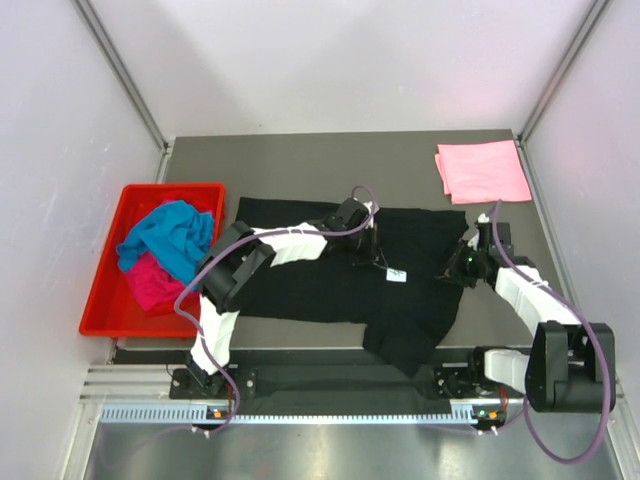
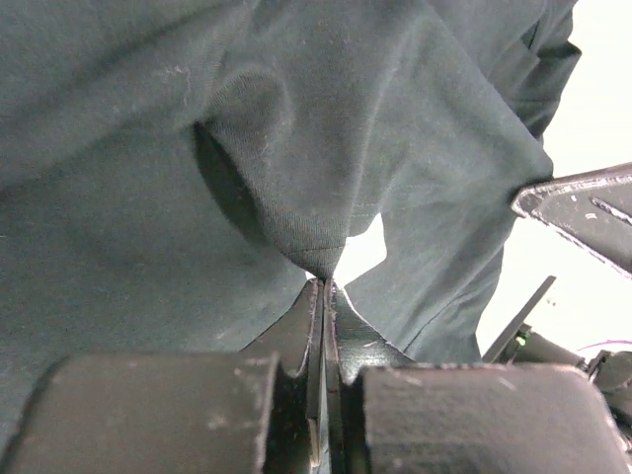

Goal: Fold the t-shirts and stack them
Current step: Fold the tshirt

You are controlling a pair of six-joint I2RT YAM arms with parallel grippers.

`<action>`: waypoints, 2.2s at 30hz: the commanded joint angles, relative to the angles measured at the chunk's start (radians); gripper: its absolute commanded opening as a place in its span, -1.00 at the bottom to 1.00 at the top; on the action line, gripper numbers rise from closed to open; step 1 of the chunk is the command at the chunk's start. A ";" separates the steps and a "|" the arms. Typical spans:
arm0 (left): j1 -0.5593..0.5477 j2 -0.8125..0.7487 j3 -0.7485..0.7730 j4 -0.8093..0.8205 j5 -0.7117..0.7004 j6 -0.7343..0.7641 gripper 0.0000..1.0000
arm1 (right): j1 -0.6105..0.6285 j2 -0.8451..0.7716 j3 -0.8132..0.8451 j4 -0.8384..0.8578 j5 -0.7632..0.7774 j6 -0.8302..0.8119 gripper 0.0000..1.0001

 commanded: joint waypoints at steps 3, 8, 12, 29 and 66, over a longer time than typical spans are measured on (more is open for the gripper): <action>-0.004 -0.053 0.088 -0.139 -0.088 0.058 -1.00 | 0.007 -0.049 0.036 -0.024 -0.030 -0.002 -1.00; -0.004 -0.070 0.163 -0.299 -0.177 0.095 -1.00 | 0.007 -0.064 0.045 -0.046 -0.082 0.017 -1.00; -0.004 -0.067 0.202 -0.429 -0.234 0.134 -1.00 | 0.007 -0.078 0.040 -0.052 -0.093 0.032 -1.00; 0.005 -0.198 0.159 -0.422 -0.211 0.159 0.00 | 0.007 -0.115 0.040 -0.150 -0.063 0.004 -0.22; 0.553 0.129 0.410 -0.495 -0.297 0.286 0.02 | -0.220 0.520 0.450 0.266 -0.025 -0.114 -0.10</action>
